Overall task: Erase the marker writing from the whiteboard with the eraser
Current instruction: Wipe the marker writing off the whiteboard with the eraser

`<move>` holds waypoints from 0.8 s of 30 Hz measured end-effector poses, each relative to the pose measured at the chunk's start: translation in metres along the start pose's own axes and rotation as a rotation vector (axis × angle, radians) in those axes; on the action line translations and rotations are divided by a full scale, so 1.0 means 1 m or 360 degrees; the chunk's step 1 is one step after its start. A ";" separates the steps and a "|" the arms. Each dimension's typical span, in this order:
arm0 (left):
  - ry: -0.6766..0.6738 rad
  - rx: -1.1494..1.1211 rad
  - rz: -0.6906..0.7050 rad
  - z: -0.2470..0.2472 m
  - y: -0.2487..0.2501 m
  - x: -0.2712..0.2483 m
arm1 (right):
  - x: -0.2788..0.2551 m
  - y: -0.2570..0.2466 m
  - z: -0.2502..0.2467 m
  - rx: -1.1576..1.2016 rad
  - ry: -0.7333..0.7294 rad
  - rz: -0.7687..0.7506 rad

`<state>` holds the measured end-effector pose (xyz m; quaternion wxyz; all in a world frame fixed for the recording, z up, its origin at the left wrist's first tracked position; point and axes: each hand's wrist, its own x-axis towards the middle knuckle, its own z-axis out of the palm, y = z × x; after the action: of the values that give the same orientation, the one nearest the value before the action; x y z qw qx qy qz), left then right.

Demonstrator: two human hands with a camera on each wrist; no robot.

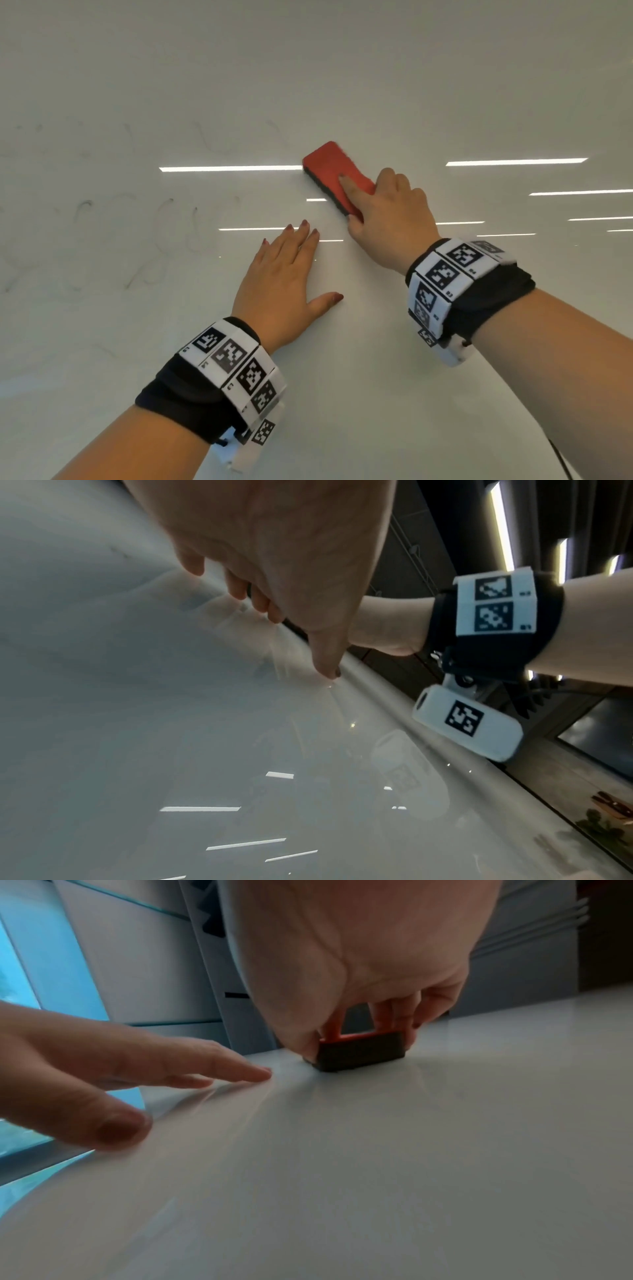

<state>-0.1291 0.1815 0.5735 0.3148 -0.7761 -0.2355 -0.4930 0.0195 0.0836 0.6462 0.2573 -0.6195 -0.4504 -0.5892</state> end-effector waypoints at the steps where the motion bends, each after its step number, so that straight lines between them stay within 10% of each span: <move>1: -0.0020 0.0001 0.0013 -0.001 -0.002 0.000 | -0.005 -0.001 0.002 0.0028 0.0004 0.0101; 7: -0.0009 -0.0026 0.0037 -0.010 -0.012 -0.008 | -0.015 -0.024 0.010 0.0192 0.0029 0.0469; 24: 0.0156 -0.0063 -0.0117 -0.022 -0.007 -0.016 | -0.049 -0.020 0.004 0.0092 -0.0095 -0.0204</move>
<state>-0.1534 0.1698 0.5678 0.2923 -0.7479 -0.2383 -0.5463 0.0096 0.0836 0.5943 0.2235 -0.5989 -0.5133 -0.5726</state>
